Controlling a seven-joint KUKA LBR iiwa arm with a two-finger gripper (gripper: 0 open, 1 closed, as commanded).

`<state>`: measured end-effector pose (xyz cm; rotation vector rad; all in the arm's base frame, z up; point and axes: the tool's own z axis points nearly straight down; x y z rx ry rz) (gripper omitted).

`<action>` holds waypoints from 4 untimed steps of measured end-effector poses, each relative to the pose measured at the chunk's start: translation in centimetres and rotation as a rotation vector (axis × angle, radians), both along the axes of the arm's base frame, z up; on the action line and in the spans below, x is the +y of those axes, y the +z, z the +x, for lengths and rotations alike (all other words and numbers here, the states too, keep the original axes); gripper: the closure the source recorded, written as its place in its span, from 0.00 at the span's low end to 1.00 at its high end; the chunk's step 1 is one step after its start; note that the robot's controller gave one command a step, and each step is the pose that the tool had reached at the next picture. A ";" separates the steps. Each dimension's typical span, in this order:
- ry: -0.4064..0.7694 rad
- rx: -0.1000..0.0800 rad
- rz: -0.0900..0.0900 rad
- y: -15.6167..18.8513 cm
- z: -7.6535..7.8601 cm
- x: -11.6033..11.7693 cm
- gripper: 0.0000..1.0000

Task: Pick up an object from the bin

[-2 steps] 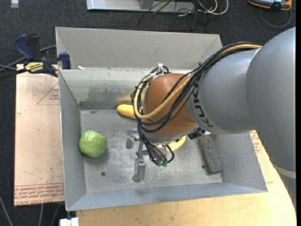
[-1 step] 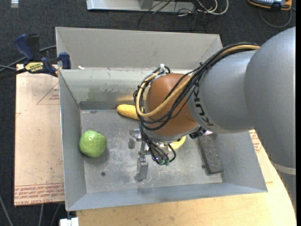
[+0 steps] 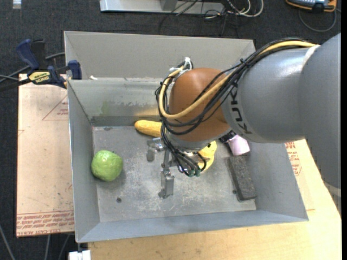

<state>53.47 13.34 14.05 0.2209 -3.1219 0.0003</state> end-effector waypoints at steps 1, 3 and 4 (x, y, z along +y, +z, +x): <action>-0.039 -0.021 0.005 1.8 0.2 2.3 0.00; 0.224 -0.013 0.004 -1.0 1.4 4.6 0.00; 0.141 -0.008 0.001 -3.1 0.4 5.7 0.00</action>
Offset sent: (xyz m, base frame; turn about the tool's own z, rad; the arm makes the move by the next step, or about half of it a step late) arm 0.0384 0.0464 0.0084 -0.2569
